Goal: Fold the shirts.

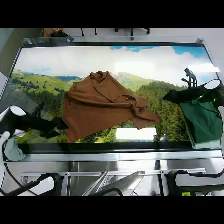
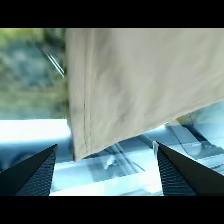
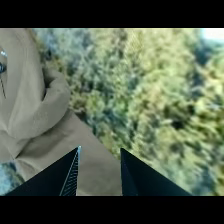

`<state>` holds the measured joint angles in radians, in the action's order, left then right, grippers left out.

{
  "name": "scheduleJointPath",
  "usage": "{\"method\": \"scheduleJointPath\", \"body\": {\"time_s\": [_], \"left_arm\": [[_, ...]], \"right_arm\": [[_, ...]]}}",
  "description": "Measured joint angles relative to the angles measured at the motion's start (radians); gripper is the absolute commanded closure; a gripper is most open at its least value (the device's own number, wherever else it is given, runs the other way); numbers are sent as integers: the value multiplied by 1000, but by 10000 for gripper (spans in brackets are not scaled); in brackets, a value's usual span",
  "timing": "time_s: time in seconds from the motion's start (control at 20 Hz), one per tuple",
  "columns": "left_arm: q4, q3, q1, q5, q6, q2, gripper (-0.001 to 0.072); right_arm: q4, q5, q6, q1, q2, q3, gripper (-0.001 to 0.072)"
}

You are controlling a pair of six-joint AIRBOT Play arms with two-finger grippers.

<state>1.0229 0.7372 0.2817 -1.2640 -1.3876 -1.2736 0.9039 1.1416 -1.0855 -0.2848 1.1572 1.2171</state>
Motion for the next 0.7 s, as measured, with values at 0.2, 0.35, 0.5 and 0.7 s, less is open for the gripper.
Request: {"method": "scheduleJointPath", "body": {"time_s": [0.2,0.35,0.5,0.7], "left_arm": [[-92,-200,-57,184,28,65,31],[-171,-238,-109,296,68,43,655],[-217,-184,-144,335,126,-16,690],[-224,-34,-114,285,150,-63,691]], "right_arm": [[-5,18,11,-6,1,-1,425],[-7,37,14,-8,1,-1,425],[-8,64,17,-11,1,-2,425],[-7,98,16,-16,1,-4,426]]}}
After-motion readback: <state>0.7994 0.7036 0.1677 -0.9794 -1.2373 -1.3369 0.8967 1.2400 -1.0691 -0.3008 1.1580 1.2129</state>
